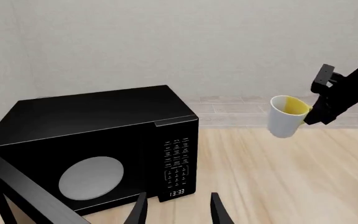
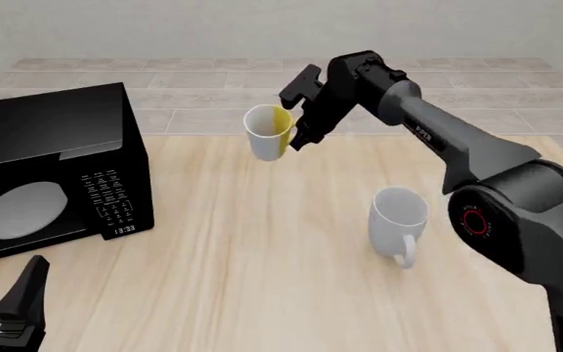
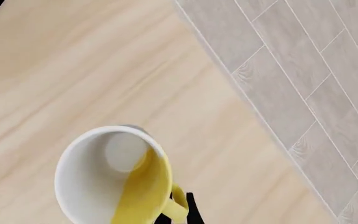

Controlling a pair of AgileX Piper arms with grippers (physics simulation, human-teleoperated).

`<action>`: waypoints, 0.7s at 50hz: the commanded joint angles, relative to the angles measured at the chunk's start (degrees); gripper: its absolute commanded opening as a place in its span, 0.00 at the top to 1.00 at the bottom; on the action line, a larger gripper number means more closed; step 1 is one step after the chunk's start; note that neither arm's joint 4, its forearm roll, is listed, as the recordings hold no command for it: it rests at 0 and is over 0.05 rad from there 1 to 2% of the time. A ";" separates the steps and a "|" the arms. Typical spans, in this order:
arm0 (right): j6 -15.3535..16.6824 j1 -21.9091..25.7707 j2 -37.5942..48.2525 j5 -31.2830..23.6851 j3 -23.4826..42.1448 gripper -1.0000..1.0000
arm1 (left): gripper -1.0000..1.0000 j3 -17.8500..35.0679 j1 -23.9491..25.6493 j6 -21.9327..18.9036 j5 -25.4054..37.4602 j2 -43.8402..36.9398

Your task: Put the yellow and white mug to the front of the white mug.

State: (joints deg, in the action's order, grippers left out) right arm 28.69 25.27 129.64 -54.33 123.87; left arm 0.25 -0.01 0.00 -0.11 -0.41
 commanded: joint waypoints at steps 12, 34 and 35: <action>-3.21 -2.88 -8.18 7.91 -14.76 1.00 | 0.00 0.00 -0.01 -0.01 0.00 0.00; -1.80 -9.48 -10.16 11.58 -21.78 1.00 | 0.00 0.00 0.00 0.01 0.00 0.01; -1.61 -9.81 -10.34 11.78 -22.19 1.00 | 0.00 0.00 0.00 0.00 0.00 -0.01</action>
State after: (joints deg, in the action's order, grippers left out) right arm 26.66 18.21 120.35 -44.13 104.69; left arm 0.25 -0.01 0.00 -0.11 -0.42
